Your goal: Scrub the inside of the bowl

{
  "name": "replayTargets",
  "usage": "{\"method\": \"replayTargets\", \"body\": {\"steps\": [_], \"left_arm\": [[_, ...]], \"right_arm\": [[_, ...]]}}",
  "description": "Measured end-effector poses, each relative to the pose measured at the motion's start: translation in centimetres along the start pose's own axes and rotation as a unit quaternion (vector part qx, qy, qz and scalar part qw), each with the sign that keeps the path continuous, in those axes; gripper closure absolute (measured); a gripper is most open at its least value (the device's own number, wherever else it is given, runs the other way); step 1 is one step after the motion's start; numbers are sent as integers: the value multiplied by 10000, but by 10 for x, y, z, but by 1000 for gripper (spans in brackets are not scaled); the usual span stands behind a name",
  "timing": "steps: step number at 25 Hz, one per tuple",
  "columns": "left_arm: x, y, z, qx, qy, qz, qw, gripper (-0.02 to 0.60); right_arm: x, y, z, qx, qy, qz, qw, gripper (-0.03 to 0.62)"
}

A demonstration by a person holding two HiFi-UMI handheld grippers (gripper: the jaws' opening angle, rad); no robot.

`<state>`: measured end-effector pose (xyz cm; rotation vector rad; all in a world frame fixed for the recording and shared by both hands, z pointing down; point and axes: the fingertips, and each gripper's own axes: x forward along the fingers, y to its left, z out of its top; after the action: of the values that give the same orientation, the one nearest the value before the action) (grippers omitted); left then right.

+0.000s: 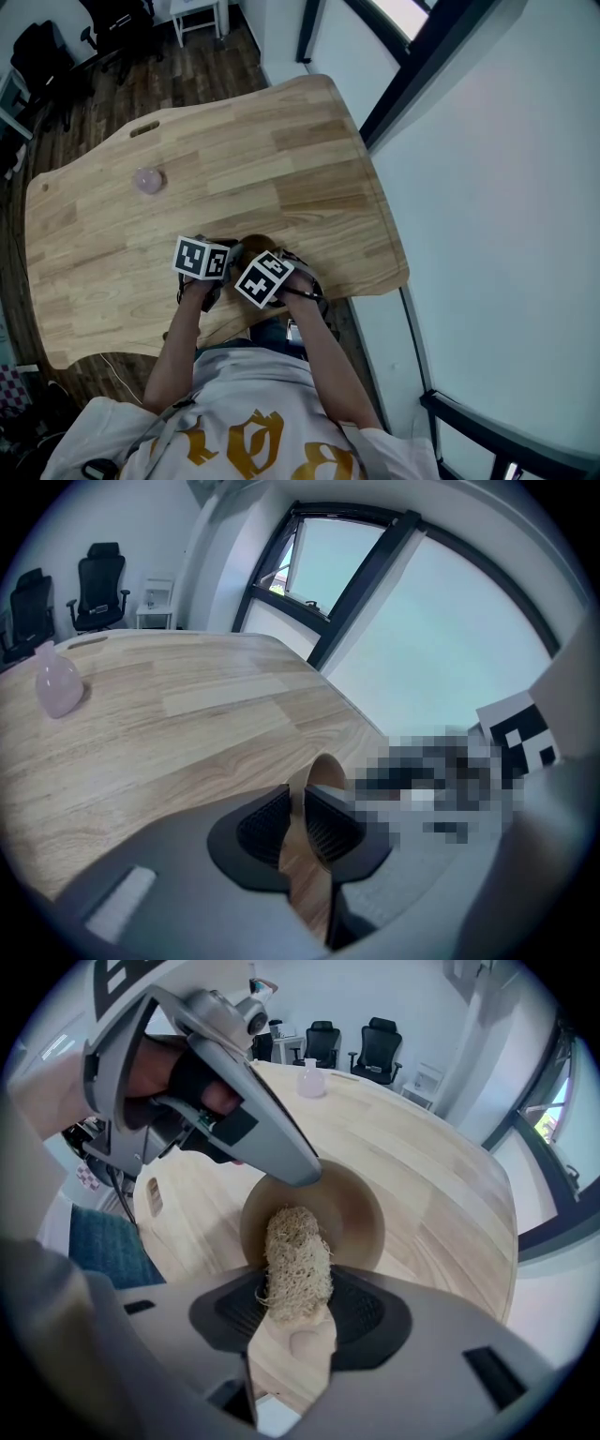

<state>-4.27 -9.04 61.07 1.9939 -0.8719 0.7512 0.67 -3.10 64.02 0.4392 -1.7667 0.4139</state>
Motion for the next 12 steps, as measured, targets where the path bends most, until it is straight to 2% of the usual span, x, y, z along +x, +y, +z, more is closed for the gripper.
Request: {"method": "replayTargets", "body": {"steps": [6, 12], "left_arm": [[0, 1, -2, -110, 0, -71, 9999, 537], [-1, 0, -2, -137, 3, -115, 9998, 535]], "right_arm": [[-1, -14, 2, 711, -208, -223, 9970, 413], [-2, -20, 3, 1058, -314, -222, 9936, 413]]}}
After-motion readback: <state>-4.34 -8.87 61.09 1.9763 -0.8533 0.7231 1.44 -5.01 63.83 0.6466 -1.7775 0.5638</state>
